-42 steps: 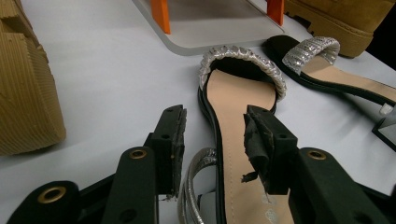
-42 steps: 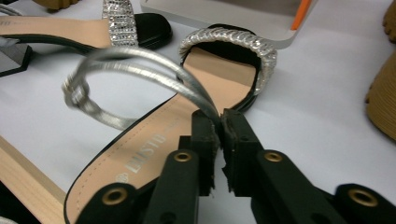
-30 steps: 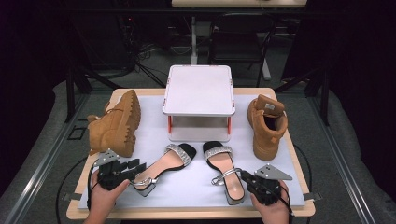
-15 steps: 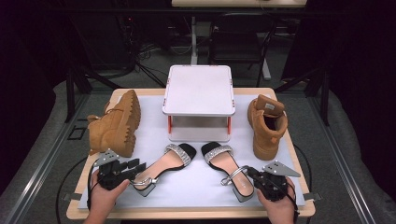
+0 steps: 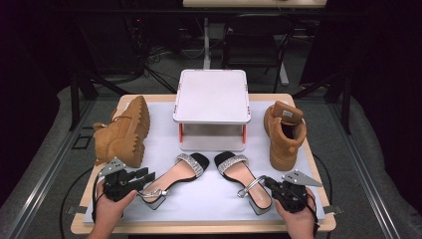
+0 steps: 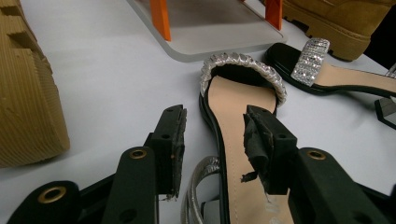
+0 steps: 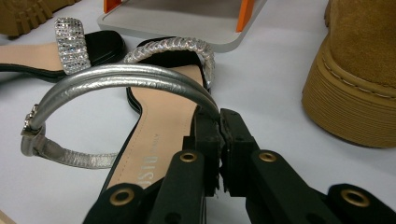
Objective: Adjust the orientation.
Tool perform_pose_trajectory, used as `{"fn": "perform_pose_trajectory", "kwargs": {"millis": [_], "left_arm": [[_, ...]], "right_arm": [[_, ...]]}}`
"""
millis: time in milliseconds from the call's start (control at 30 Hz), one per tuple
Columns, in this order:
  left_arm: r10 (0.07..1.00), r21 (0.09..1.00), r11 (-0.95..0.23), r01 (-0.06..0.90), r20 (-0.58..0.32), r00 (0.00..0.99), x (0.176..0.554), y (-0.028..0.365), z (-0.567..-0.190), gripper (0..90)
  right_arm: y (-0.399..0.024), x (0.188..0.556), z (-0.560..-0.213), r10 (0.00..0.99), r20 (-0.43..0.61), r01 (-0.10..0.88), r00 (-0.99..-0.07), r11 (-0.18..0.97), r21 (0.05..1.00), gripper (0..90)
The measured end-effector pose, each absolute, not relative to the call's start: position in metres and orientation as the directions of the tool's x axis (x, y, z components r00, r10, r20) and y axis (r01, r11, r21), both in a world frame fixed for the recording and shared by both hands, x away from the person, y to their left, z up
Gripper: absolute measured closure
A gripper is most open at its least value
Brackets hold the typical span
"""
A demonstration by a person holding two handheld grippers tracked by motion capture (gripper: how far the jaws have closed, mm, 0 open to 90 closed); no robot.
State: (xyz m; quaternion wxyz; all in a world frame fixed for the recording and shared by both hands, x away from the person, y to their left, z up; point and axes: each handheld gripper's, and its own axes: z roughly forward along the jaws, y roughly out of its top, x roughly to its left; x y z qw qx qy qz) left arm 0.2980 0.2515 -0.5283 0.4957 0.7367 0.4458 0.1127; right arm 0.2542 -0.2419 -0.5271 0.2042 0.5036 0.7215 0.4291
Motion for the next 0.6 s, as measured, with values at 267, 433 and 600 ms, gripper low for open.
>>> {"fn": "perform_pose_trajectory", "kwargs": {"millis": [267,433,600], "left_arm": [[0.769,0.856,-0.145,0.497,-0.218,0.6,0.291,0.253,-0.517,58.4],[0.773,0.831,-0.158,0.533,-0.232,0.591,0.293,0.254,-0.512,52.8],[0.767,0.807,-0.18,0.563,-0.243,0.594,0.296,0.252,-0.508,44.4]], "right_arm": [[-0.24,0.254,-0.525,0.896,0.131,0.545,-0.425,0.138,0.827,81.9],[-0.243,0.25,-0.523,0.894,0.112,0.538,-0.433,0.157,0.828,67.6],[-0.251,0.243,-0.521,0.897,0.107,0.529,-0.429,0.154,0.834,60.3]]}}
